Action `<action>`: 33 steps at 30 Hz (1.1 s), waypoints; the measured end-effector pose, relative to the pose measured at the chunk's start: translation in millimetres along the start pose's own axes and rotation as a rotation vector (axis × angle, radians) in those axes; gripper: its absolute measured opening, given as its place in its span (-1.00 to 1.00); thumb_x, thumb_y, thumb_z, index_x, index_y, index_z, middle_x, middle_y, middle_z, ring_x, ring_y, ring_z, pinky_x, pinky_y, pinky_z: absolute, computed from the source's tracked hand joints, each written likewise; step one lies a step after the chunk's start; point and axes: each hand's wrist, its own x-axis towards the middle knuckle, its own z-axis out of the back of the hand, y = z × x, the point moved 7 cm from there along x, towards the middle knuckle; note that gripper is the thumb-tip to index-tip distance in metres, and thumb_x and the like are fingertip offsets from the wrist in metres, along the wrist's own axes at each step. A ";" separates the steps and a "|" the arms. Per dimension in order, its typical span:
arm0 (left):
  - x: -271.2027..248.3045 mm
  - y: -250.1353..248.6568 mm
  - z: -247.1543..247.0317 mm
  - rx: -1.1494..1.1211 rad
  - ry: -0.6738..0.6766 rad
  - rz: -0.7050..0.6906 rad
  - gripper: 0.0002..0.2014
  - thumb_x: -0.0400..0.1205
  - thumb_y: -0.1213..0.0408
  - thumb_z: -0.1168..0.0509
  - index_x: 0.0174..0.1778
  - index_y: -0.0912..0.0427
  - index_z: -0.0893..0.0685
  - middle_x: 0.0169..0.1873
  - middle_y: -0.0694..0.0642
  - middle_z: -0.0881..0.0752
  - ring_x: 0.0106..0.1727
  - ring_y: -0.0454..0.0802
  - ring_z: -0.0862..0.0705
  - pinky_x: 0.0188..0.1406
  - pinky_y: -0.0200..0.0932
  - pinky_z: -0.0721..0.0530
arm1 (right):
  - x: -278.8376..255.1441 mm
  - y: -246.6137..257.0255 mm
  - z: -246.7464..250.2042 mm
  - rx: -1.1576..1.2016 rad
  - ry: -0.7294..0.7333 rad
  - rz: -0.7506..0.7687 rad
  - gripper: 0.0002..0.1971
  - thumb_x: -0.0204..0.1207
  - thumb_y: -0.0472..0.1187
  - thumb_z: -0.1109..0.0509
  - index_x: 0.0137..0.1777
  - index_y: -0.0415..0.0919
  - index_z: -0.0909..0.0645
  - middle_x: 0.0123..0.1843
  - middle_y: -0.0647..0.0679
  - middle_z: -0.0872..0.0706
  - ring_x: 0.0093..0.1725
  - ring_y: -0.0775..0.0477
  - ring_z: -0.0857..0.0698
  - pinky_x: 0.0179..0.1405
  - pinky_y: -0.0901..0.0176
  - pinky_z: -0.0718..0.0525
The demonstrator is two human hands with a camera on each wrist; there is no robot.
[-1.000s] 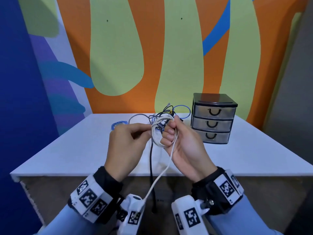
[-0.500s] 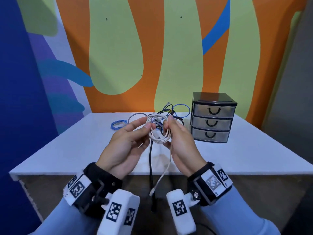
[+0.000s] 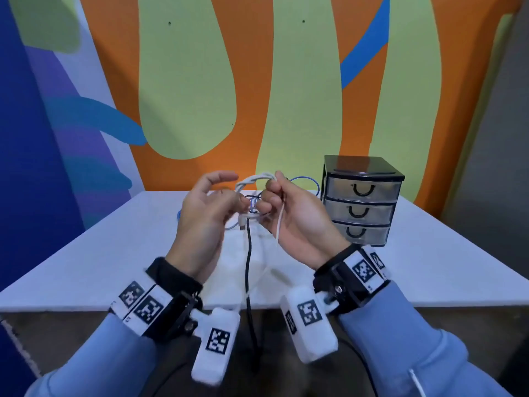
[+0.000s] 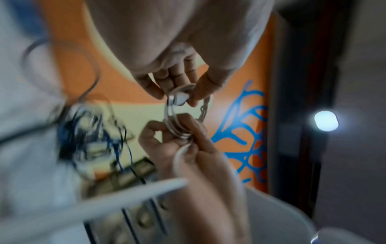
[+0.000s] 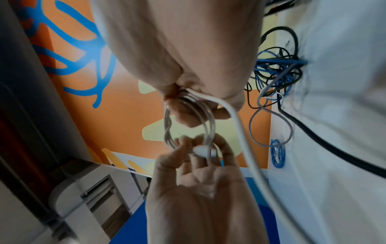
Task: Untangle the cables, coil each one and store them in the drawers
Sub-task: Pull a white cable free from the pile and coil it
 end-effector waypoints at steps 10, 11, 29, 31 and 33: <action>24.6 45.8 -0.9 0.499 0.381 0.245 -0.73 0.64 0.21 -0.57 0.16 0.27 -0.76 -0.18 0.27 -0.88 -0.40 -0.03 -0.71 -0.47 -0.26 -0.61 | 70.5 12.6 22.0 0.229 -0.061 0.048 -0.62 0.88 0.01 -0.14 -0.18 -0.09 -0.45 -0.49 0.09 -0.26 -0.54 0.11 -0.27 -0.47 0.30 -0.36; 34.6 44.4 9.3 0.451 0.314 0.225 -0.74 0.64 0.21 -0.54 0.08 0.34 -0.80 -0.20 0.23 -0.86 -0.43 -0.08 -0.66 -0.52 -0.33 -0.53 | 74.5 14.4 26.3 0.222 -0.067 0.039 -0.63 0.88 0.00 -0.15 -0.18 -0.10 -0.46 -0.50 0.08 -0.27 -0.54 0.11 -0.29 -0.47 0.29 -0.37; 171.0 68.0 7.5 -0.228 0.112 0.256 -0.85 0.74 0.36 -0.41 0.18 0.32 -0.77 -0.16 0.07 -0.74 -0.21 -0.12 -0.65 -0.22 -0.34 -0.68 | 145.6 -2.2 56.7 -0.054 -0.113 0.145 -0.67 0.88 -0.10 -0.19 -0.15 -0.17 -0.47 -0.48 0.06 -0.17 -0.56 0.10 -0.17 -0.56 0.29 -0.29; 175.4 69.4 -4.5 -0.057 0.224 0.169 -0.85 0.74 0.29 -0.41 0.16 0.23 -0.79 -0.02 0.07 -0.76 0.03 -0.04 -0.66 0.03 -0.17 -0.66 | 148.1 8.2 69.7 -0.144 -0.171 0.197 -0.68 0.89 -0.10 -0.18 -0.14 -0.17 -0.46 -0.46 0.06 -0.16 -0.55 0.09 -0.16 -0.57 0.28 -0.26; 176.7 75.2 -16.9 0.066 0.343 0.146 -0.88 0.68 0.22 -0.44 0.07 0.15 -0.81 0.19 0.16 -0.79 0.30 0.09 -0.70 0.24 -0.02 -0.66 | 149.8 14.4 82.0 -0.241 -0.216 0.220 -0.68 0.89 -0.11 -0.17 -0.15 -0.16 -0.47 -0.45 0.05 -0.18 -0.52 0.07 -0.16 -0.54 0.26 -0.23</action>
